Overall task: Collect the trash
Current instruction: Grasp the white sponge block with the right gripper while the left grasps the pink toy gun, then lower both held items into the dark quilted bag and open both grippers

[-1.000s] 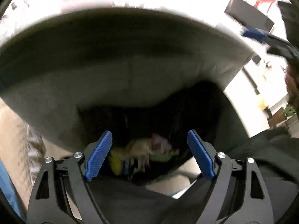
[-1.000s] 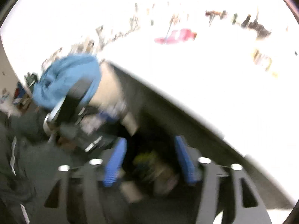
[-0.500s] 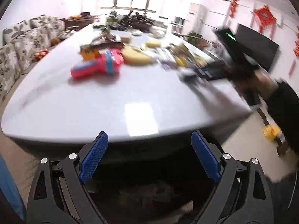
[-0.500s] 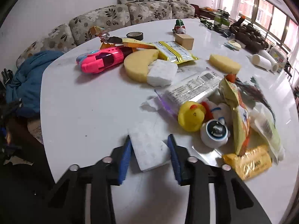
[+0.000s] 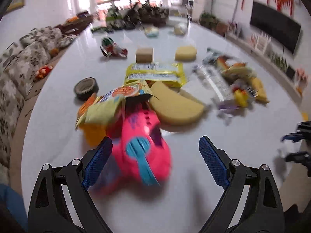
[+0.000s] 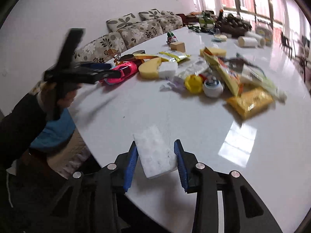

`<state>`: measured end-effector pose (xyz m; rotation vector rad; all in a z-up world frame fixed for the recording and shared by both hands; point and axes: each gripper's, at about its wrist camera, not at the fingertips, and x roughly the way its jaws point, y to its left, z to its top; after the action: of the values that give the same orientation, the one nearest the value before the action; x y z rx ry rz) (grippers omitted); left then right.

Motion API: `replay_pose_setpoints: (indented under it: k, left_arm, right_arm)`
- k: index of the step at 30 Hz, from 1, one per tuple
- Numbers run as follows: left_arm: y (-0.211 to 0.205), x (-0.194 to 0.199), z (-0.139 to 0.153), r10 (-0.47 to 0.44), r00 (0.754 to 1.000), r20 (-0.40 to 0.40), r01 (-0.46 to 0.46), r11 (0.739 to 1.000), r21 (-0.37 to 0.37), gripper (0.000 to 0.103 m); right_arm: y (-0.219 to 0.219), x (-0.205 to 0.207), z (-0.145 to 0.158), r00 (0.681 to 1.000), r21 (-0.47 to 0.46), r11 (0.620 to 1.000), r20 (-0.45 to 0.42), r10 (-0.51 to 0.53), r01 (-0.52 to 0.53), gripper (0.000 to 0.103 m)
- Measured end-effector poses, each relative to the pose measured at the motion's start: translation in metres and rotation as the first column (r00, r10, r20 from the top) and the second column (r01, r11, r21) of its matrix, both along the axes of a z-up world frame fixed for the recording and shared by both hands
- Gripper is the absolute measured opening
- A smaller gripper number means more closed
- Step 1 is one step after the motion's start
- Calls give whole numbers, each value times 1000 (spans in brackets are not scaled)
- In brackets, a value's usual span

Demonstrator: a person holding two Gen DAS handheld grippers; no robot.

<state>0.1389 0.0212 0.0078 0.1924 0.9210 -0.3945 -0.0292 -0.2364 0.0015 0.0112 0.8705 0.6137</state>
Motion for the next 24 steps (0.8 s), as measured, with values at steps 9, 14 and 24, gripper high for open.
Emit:
replay_pose_setpoints:
  k: [9, 14, 24]
  left_arm:
    - [11, 18, -7, 83, 997, -6, -84, 995, -52, 64]
    - [17, -60, 43, 116, 974, 192, -95, 989, -117, 64]
    - [2, -251, 78, -80, 953, 293, 112, 989, -96, 65]
  right_arm:
    - [-3, -2, -1, 999, 52, 998, -19, -32, 32, 38]
    - [3, -4, 4, 1000, 75, 997, -2, -29, 29, 38]
    - [44, -70, 17, 989, 79, 986, 15, 148, -149, 38]
